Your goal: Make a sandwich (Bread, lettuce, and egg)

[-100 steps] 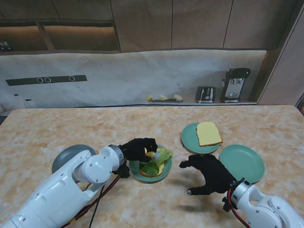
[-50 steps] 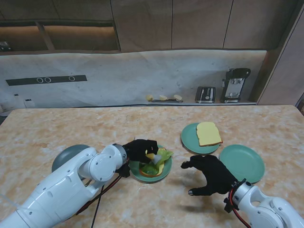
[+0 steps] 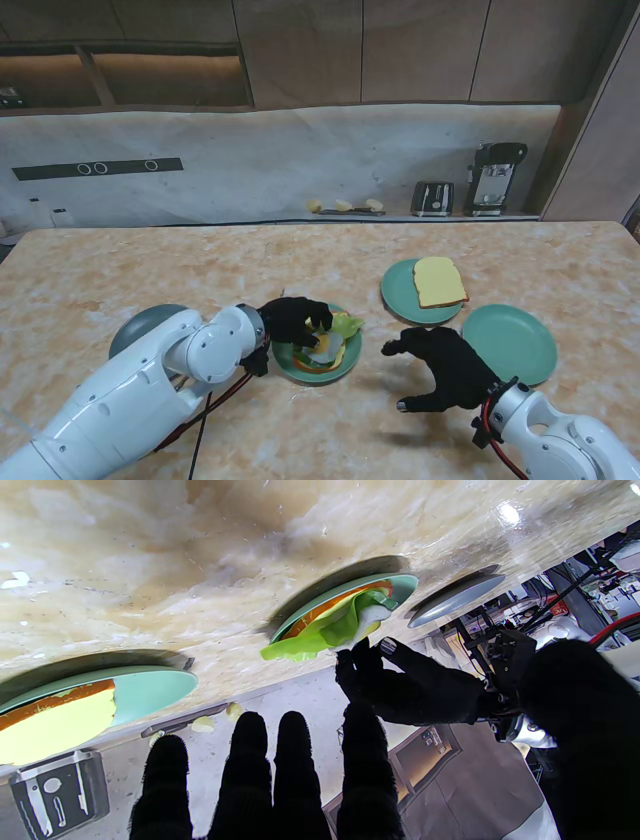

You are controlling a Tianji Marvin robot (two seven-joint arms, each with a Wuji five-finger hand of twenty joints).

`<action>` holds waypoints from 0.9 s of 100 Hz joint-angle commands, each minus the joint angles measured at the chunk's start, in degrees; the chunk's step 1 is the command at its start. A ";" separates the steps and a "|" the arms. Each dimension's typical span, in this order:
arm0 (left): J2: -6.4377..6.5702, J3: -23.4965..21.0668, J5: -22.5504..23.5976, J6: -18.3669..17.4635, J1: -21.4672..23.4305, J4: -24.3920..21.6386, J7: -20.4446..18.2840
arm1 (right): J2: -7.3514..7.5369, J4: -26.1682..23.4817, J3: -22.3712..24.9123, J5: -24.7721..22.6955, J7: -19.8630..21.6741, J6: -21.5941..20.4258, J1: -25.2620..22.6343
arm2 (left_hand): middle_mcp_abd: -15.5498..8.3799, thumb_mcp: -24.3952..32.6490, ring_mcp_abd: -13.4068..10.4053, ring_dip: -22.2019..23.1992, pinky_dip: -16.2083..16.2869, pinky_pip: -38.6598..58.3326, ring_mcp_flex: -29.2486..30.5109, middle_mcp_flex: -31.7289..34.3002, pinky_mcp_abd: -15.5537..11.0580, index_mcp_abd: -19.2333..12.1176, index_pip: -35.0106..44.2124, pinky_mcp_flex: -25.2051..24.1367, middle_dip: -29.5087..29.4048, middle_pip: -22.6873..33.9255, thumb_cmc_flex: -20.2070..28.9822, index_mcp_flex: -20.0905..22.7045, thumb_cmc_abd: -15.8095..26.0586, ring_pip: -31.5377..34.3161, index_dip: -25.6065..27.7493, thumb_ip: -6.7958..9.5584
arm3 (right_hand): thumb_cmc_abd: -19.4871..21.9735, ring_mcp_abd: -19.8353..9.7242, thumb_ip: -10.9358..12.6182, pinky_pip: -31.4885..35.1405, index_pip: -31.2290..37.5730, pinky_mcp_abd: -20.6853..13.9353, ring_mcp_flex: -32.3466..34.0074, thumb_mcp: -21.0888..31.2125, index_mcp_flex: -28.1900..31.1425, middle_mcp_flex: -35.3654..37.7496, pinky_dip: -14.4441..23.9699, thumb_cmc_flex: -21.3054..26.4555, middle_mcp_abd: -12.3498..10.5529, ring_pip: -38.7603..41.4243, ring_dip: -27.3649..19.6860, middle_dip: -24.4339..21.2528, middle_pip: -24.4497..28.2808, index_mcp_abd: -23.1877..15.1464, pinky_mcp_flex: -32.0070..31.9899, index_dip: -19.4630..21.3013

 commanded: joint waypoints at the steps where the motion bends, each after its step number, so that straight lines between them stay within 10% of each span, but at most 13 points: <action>1: 0.25 -0.85 0.65 -0.27 0.79 -1.05 -0.82 | -0.29 0.00 -0.14 -0.11 0.84 0.15 -0.51 | 0.29 -1.28 0.67 -2.63 -1.88 -2.29 -1.60 -2.55 0.58 0.73 -2.50 -1.61 -2.40 -1.84 -1.29 0.71 1.58 -2.45 -2.63 1.41 | 0.62 -0.78 -1.19 -0.46 0.38 0.13 0.54 -0.63 -0.80 1.67 -0.51 -1.32 -1.01 0.35 1.32 -46.53 0.25 -1.26 -1.46 0.12; 39: 0.56 -11.26 3.65 -3.73 10.45 -8.19 2.03 | -0.28 0.13 -0.30 -0.31 0.77 -0.22 0.88 | 1.98 -9.97 0.93 -20.91 -21.40 -25.78 -7.39 -6.25 4.17 3.15 -14.53 -10.32 -18.83 -13.06 -2.07 2.01 4.61 -19.47 -14.27 0.86 | 0.40 -0.56 -1.18 -0.05 0.33 -0.10 0.82 -0.65 -0.33 1.93 -0.27 -0.61 -0.79 0.55 1.42 -46.46 0.42 -0.59 -0.38 0.07; 51: 0.52 -15.55 2.92 -5.50 14.26 -10.47 2.97 | -0.27 0.38 -0.09 -0.65 0.72 -0.60 1.95 | 2.44 -22.69 0.80 -24.92 -27.91 -28.09 -7.68 -6.02 3.93 4.09 -16.94 -10.26 -22.24 -14.14 -1.94 0.70 8.70 -21.13 -16.27 0.79 | 0.09 -0.45 -1.23 0.52 0.42 -0.27 1.12 -0.80 -0.18 2.11 -0.05 -0.13 -0.63 0.77 1.46 -46.38 0.61 0.07 0.36 0.12; 90: -0.48 -25.92 1.52 -8.60 26.43 -16.19 9.33 | -0.18 2.50 0.55 -1.73 1.41 2.25 6.74 | 4.90 -27.31 2.35 -25.97 -30.56 -29.55 -4.83 -1.42 4.15 5.13 -18.57 -9.01 -24.54 -15.28 -5.73 4.21 11.23 -21.73 -17.62 0.29 | -0.37 0.60 -1.30 2.31 0.82 0.28 2.64 -1.17 1.52 3.26 0.26 1.18 0.96 1.50 1.50 -46.24 0.94 3.46 2.06 0.31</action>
